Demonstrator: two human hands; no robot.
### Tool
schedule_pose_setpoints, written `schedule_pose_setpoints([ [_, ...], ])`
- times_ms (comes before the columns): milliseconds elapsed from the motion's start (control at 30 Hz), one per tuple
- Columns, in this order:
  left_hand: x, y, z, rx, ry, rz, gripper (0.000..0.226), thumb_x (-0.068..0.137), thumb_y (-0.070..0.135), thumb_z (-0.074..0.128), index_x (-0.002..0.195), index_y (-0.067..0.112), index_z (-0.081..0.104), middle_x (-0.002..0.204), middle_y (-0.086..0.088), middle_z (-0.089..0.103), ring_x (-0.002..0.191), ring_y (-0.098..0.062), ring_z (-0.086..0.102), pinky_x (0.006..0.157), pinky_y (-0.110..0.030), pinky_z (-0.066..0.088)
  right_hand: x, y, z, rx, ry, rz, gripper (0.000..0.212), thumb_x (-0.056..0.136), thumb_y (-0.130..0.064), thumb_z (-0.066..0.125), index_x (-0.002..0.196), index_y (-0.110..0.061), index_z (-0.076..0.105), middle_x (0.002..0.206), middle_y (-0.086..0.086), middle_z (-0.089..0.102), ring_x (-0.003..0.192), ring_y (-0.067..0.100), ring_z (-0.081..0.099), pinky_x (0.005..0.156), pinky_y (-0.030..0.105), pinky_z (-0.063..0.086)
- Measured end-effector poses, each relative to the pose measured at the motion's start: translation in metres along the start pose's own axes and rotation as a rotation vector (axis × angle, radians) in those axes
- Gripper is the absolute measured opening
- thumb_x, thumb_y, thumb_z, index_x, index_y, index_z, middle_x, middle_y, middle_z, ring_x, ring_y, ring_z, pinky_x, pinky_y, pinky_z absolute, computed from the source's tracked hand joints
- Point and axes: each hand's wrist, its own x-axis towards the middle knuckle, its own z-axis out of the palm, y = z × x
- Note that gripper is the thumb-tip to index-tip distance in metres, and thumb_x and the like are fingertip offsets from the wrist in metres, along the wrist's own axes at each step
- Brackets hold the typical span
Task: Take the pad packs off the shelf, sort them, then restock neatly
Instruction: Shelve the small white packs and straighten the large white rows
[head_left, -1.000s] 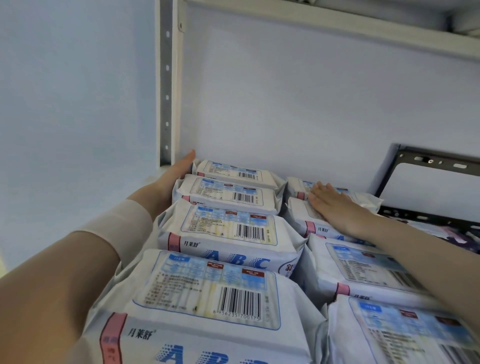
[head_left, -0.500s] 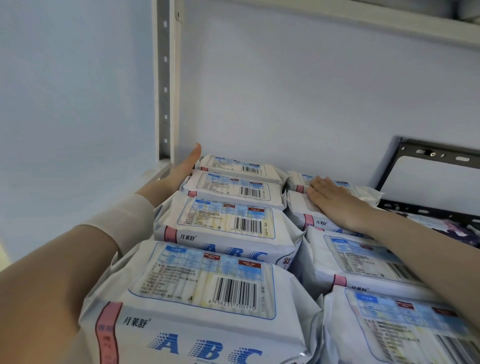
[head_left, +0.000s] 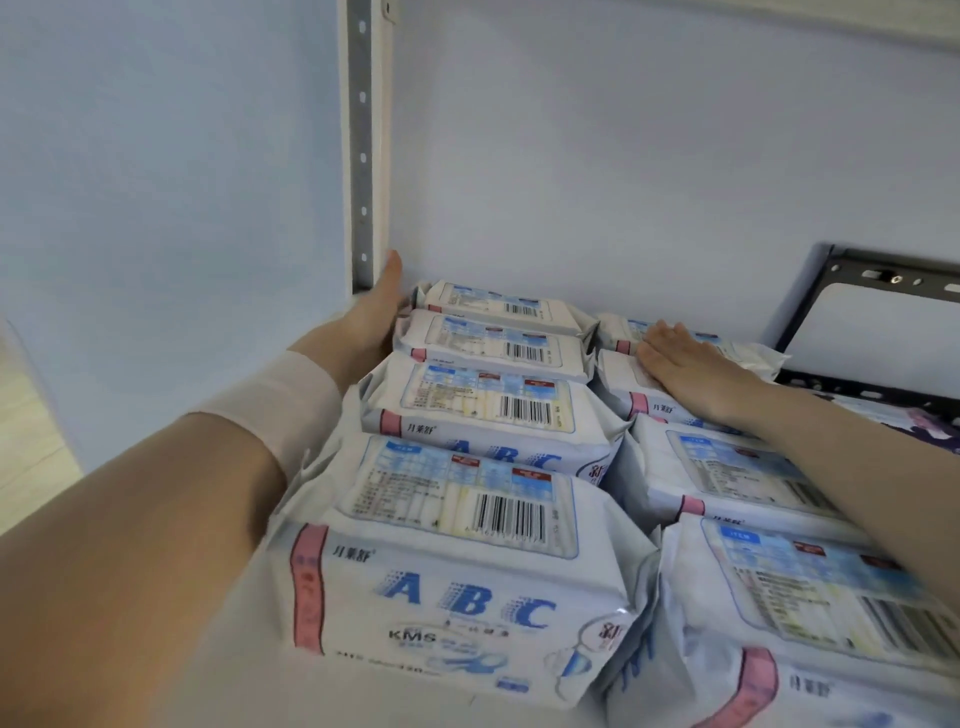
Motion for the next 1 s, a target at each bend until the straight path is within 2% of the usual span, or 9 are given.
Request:
schedule_pose_setpoints([
  [67,-0.016,-0.003,-0.004,-0.008,-0.030,0.032,0.080,0.087,0.071,0.014,0.138,0.013,0.037,0.135,-0.011,0.051,0.108,-0.023,0.058,0.084,-0.030,0.051,-0.006,-0.004,-0.001,0.028,-0.008,-0.004,0.055,0.101,-0.038,0.011,0.149,-0.013,0.001,0.157,0.006,-0.006,0.145,0.018,-0.008,0.115,0.034,-0.001],
  [133,-0.034,-0.004,-0.008,-0.057,-0.050,0.001,0.090,0.082,0.077,0.012,0.143,0.015,0.031,0.139,-0.007,0.046,0.120,-0.024,0.050,0.103,-0.036,0.037,-0.011,-0.007,-0.004,0.078,0.026,-0.019,0.055,0.101,-0.038,0.011,0.149,-0.012,0.004,0.157,0.006,-0.004,0.145,0.018,-0.006,0.115,0.033,-0.002],
  [233,-0.060,-0.006,-0.009,-0.119,-0.063,0.021,0.084,0.081,0.078,0.011,0.115,0.015,0.055,0.119,-0.007,0.055,0.108,-0.020,0.053,0.096,-0.034,0.038,-0.023,-0.012,-0.014,0.126,0.091,-0.060,0.059,0.100,-0.041,0.011,0.149,-0.008,0.006,0.157,0.008,-0.001,0.145,0.018,-0.007,0.115,0.034,-0.005],
  [333,-0.085,-0.007,-0.002,-0.096,-0.116,0.058,0.072,0.088,0.070,0.008,0.106,0.019,0.057,0.114,0.000,0.060,0.101,-0.009,0.058,0.098,-0.029,0.038,-0.047,-0.018,-0.022,0.101,0.050,-0.080,0.054,0.101,-0.031,0.012,0.148,-0.004,0.008,0.157,0.011,-0.001,0.144,0.023,-0.008,0.115,0.038,-0.003],
  [500,-0.113,-0.010,0.010,-0.109,-0.125,0.018,0.070,0.089,0.068,0.011,0.103,0.028,0.066,0.105,-0.003,0.071,0.093,-0.018,0.069,0.080,-0.029,0.054,-0.091,-0.022,-0.005,0.146,0.003,-0.057,0.061,0.098,-0.041,0.013,0.149,-0.009,0.003,0.157,0.005,-0.007,0.143,0.016,-0.013,0.115,0.033,-0.006],
  [600,-0.123,-0.010,0.017,-0.063,-0.086,-0.006,0.067,0.091,0.066,0.015,0.085,0.030,0.071,0.089,-0.001,0.074,0.081,-0.017,0.071,0.066,-0.026,0.057,-0.099,-0.022,0.008,0.134,-0.013,-0.041,0.062,0.098,-0.045,0.013,0.148,-0.012,-0.002,0.156,0.003,-0.012,0.143,0.013,-0.015,0.113,0.028,-0.008],
  [700,-0.124,-0.012,0.021,0.112,-0.023,0.014,0.052,0.094,0.059,0.024,0.085,0.029,0.066,0.065,0.007,0.072,0.057,-0.007,0.068,0.042,-0.014,0.048,-0.100,-0.021,0.013,0.102,-0.002,-0.049,0.063,0.097,-0.046,0.011,0.148,-0.014,-0.005,0.156,0.002,-0.016,0.143,0.011,-0.015,0.113,0.026,-0.009],
  [833,-0.126,-0.009,0.027,0.207,0.044,0.061,0.040,0.097,0.046,0.033,0.075,0.022,0.055,0.039,0.012,0.058,0.034,0.002,0.055,0.031,-0.009,0.036,-0.098,-0.021,0.014,0.085,-0.013,-0.055,0.062,0.098,-0.046,0.011,0.148,-0.014,-0.006,0.156,0.000,-0.016,0.143,0.011,-0.014,0.114,0.026,-0.008],
  [1000,-0.127,-0.006,0.028,0.290,0.068,0.069,0.030,0.099,0.042,0.030,0.089,0.026,0.053,0.067,0.012,0.056,0.037,0.006,0.055,0.033,-0.007,0.037,-0.097,-0.021,0.015,0.057,-0.008,-0.052,0.061,0.098,-0.046,0.011,0.148,-0.015,-0.007,0.156,0.000,-0.016,0.143,0.012,-0.013,0.115,0.027,-0.007],
])
